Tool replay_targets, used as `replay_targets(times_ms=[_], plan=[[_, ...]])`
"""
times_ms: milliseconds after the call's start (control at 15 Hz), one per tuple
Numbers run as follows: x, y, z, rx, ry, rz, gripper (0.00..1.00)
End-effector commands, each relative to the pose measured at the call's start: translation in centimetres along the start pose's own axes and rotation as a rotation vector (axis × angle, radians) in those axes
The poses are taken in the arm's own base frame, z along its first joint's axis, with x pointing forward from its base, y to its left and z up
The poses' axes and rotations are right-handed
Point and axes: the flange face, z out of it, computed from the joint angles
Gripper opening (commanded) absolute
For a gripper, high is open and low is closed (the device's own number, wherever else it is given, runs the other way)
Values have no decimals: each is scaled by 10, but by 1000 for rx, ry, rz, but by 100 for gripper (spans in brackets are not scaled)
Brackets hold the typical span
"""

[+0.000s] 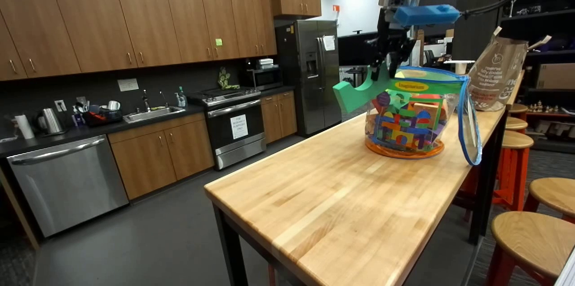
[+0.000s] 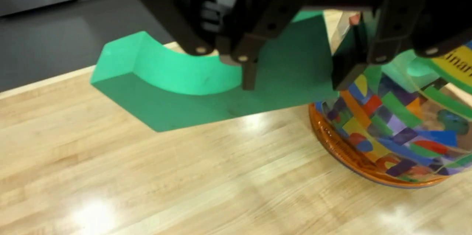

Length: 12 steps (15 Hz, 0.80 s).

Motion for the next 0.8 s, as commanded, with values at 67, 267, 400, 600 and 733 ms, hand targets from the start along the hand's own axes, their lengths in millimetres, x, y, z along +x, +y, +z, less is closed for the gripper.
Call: replay_targets(times_ms=[67, 267, 400, 600, 733], plan=[[-17, -15, 43, 59, -66, -92, 28], [-25, -18, 70, 77, -112, -125, 28], [-27, -18, 79, 84, -127, -133, 28], [-23, -12, 81, 84, -129, -130, 77], [-18, -4, 76, 80, -113, -113, 83]])
